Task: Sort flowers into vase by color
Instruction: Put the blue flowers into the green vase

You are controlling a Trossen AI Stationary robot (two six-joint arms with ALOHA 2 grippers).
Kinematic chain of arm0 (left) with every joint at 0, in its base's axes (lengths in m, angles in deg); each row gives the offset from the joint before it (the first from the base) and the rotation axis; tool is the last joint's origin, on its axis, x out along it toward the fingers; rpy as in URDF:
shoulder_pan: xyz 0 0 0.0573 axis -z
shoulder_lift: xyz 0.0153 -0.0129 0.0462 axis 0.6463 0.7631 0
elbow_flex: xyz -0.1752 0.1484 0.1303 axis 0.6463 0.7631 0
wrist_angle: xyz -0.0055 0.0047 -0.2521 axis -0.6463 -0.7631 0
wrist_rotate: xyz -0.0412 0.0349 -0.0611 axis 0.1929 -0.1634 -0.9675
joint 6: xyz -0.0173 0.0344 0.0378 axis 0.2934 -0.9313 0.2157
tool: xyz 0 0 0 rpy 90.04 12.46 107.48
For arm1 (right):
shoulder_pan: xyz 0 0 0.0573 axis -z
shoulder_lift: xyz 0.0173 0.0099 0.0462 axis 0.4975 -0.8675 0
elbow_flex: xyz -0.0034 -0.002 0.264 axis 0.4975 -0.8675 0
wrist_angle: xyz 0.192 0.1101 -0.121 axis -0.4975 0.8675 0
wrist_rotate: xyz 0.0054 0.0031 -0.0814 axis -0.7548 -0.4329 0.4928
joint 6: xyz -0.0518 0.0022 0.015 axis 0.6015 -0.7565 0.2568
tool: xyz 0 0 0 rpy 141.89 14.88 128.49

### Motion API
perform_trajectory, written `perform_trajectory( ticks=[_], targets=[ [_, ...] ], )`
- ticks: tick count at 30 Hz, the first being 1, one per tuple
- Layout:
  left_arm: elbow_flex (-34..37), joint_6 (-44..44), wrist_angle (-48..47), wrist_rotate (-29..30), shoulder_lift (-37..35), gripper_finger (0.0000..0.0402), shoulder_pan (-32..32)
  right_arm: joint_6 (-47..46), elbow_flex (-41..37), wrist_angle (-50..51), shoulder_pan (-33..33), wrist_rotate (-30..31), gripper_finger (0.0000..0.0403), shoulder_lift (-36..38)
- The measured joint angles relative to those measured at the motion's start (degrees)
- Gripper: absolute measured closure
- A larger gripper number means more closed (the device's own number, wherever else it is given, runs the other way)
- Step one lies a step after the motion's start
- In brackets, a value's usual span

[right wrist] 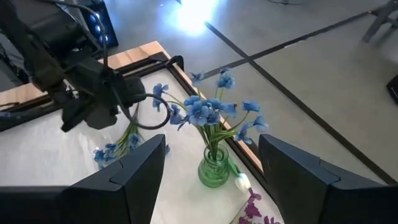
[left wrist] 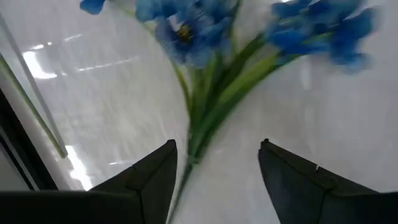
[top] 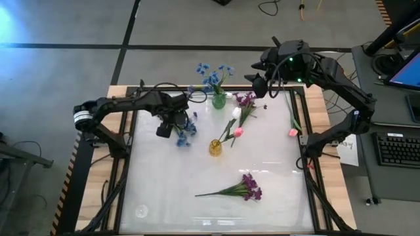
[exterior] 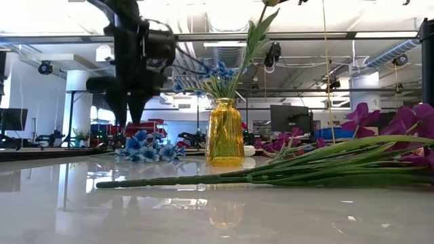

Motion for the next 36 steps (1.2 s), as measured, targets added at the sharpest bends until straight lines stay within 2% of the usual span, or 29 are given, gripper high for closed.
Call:
perform_trajectory(
  ticks=[5,14,21,27,32,36],
  targets=[
    [4.8,-3.4,5.3,0.2,0.0,0.0176,-2.4,-1.9,0.0,-0.3,1.0,0.1,0.0154,-0.2],
    [10.4,-5.9,10.2,0.0,0.0,0.0180,-4.5,-4.0,0.0,-0.4,1.0,0.1,0.0154,-1.1],
    [14.7,-5.8,20.9,0.3,0.1,0.0183,-4.6,-4.7,0.0,-0.4,1.0,0.5,0.0154,-1.3],
    [17.7,-5.7,21.8,1.0,0.1,0.0185,-4.7,-5.5,0.0,-0.4,1.0,0.5,0.0154,-1.3],
    [19.5,-3.3,22.5,-1.5,0.1,0.0210,-4.6,-5.4,0.0,-0.4,1.0,0.5,0.0154,-1.3],
    [19.4,-0.3,22.0,-1.7,0.1,0.0248,-4.7,-4.7,0.0,-0.4,1.0,0.5,0.0154,-1.4]
  ],
)
